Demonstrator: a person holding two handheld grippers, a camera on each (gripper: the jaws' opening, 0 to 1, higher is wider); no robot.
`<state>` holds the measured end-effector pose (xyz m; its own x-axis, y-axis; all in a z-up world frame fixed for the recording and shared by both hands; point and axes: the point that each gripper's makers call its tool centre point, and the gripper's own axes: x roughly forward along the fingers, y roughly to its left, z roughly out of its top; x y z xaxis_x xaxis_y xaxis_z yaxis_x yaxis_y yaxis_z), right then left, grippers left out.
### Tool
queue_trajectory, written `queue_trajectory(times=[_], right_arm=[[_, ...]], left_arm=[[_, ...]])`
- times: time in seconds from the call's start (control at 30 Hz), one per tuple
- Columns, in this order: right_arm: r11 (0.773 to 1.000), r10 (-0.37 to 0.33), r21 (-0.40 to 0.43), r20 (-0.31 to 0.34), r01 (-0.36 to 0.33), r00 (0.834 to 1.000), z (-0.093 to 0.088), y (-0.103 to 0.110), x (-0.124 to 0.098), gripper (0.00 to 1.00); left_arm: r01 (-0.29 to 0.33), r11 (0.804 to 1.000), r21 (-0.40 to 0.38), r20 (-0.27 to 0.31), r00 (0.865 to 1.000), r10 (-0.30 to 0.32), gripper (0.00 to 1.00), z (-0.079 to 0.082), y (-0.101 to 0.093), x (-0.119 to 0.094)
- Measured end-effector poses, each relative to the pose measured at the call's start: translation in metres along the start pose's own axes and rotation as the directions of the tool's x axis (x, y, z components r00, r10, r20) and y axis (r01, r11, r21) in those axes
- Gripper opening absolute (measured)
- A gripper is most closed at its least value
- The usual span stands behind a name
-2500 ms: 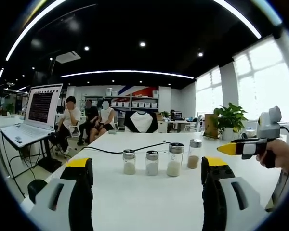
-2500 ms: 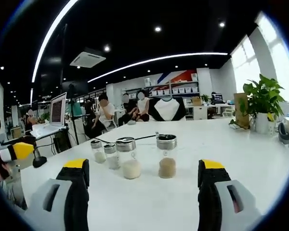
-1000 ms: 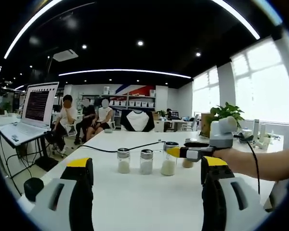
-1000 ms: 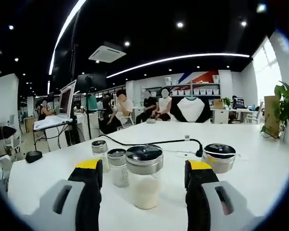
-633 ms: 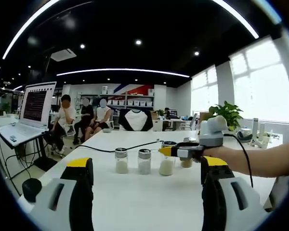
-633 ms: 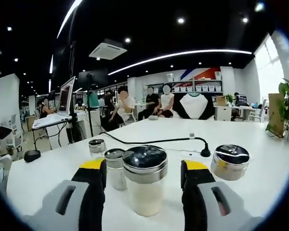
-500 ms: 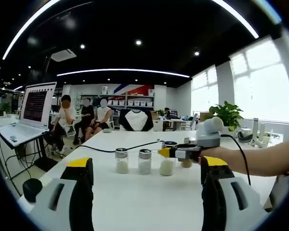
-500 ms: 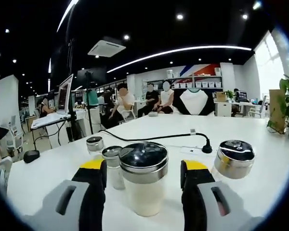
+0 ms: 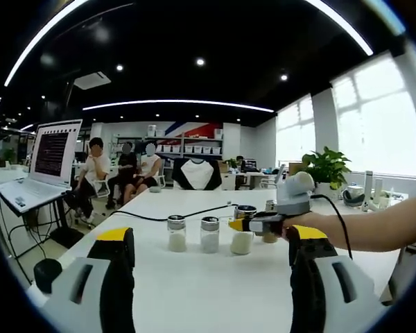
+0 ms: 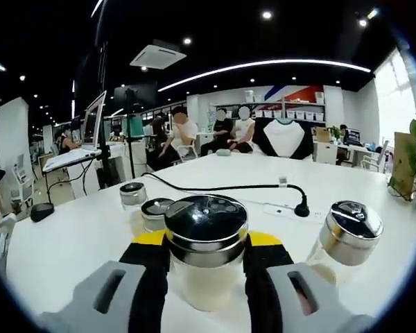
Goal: Rotate the seasoning bottle until the label or dispensing opening points toward the visible target arrow and the bottle remains upright within the marked orientation range
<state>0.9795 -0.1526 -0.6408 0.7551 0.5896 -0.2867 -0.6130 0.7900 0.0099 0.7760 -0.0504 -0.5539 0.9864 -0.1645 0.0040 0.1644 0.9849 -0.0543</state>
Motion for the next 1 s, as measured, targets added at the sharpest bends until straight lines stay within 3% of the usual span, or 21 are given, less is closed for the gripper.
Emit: queue_trajectory(times=[0.2, 0.53, 1.0], right_arm=[[0.999, 0.029, -0.015, 0.014, -0.029, 0.999, -0.001, 0.000, -0.001, 0.40], [1.000, 0.019, -0.012, -0.006, -0.019, 1.000, -0.002, -0.002, -0.001, 0.40], [1.000, 0.005, -0.007, -0.018, -0.005, 1.000, -0.007, -0.004, -0.020, 0.40]], left_arm=[[-0.002, 1.000, -0.002, -0.001, 1.000, 0.002, 0.97, -0.001, 0.002, 0.000], [-0.004, 1.000, -0.004, -0.001, 1.000, 0.004, 0.97, -0.004, 0.001, 0.000], [-0.003, 1.000, -0.004, -0.010, 1.000, 0.003, 0.97, -0.007, 0.002, 0.002]])
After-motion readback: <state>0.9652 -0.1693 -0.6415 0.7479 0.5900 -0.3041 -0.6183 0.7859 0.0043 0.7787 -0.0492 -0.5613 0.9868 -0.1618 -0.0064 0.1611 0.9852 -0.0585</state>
